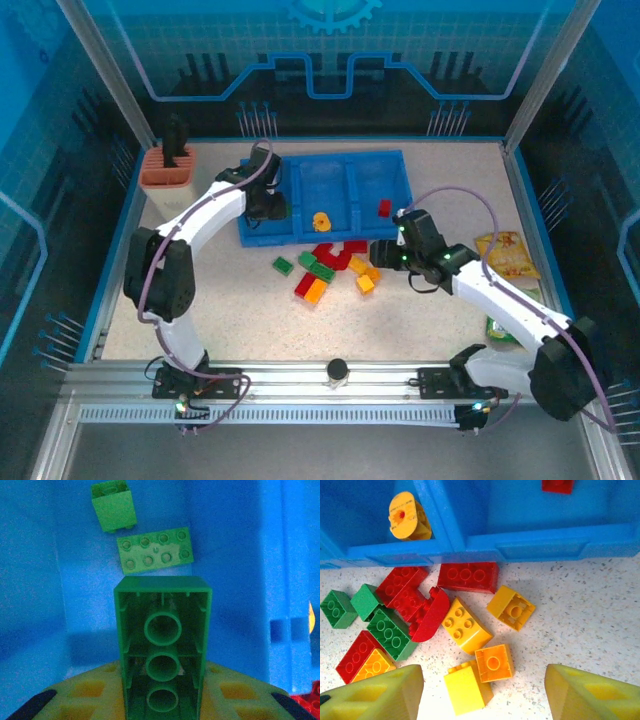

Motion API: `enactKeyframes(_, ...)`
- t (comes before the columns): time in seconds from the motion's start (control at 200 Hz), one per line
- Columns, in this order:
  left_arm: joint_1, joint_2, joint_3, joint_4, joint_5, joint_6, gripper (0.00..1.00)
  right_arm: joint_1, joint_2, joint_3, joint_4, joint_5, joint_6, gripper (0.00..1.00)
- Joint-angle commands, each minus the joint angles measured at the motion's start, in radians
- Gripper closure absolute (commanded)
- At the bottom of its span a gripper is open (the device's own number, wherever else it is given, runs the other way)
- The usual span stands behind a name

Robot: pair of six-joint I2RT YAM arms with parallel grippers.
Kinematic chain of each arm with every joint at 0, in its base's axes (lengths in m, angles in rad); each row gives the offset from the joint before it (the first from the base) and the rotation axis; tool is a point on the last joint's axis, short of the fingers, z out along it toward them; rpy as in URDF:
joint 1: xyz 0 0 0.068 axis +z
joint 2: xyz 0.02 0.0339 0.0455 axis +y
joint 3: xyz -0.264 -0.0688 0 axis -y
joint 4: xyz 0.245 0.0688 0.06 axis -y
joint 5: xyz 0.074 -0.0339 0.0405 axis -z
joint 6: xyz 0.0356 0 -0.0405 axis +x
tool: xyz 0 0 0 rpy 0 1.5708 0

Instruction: Sort the legos into containers by color

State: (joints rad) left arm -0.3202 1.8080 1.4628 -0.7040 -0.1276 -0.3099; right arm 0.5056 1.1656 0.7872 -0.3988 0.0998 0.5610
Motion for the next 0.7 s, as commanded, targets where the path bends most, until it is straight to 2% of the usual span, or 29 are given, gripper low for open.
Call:
enactKeyframes(0.0, 0.003, -0.003, 0.069, -0.035, -0.01, 0.023, 0.49, 0.004, -0.048, -0.005, -0.046, 0.027, -0.008, 0.33)
enactKeyframes(0.06, 0.001, -0.014, 0.067, -0.042, -0.029, 0.008, 0.27, 0.001, -0.06, 0.005, -0.057, 0.025, -0.009, 0.33)
enactKeyframes(0.105, -0.001, -0.032, 0.055, -0.043, -0.042, -0.009, 0.22, 0.002, -0.067, 0.015, -0.065, 0.026, -0.012, 0.33)
enactKeyframes(0.24, -0.021, -0.128, -0.04, -0.029, -0.038, -0.037, 0.2, 0.001, -0.086, 0.031, -0.079, 0.037, -0.016, 0.33)
enactKeyframes(0.35, -0.049, -0.237, -0.192, -0.011, -0.042, -0.103, 0.2, 0.001, -0.102, 0.032, -0.089, 0.038, -0.018, 0.33)
enactKeyframes(0.475, -0.128, -0.354, -0.379, 0.019, -0.037, -0.201, 0.19, -0.004, -0.11, 0.018, -0.087, 0.043, -0.014, 0.33)
enactKeyframes(0.59, -0.194, -0.407, -0.499, 0.076, -0.011, -0.239, 0.19, -0.005, -0.1, 0.001, -0.07, 0.032, -0.007, 0.33)
enactKeyframes(0.695, -0.204, -0.391, -0.54, 0.119, 0.023, -0.223, 0.18, -0.006, -0.089, -0.006, -0.054, 0.013, 0.003, 0.32)
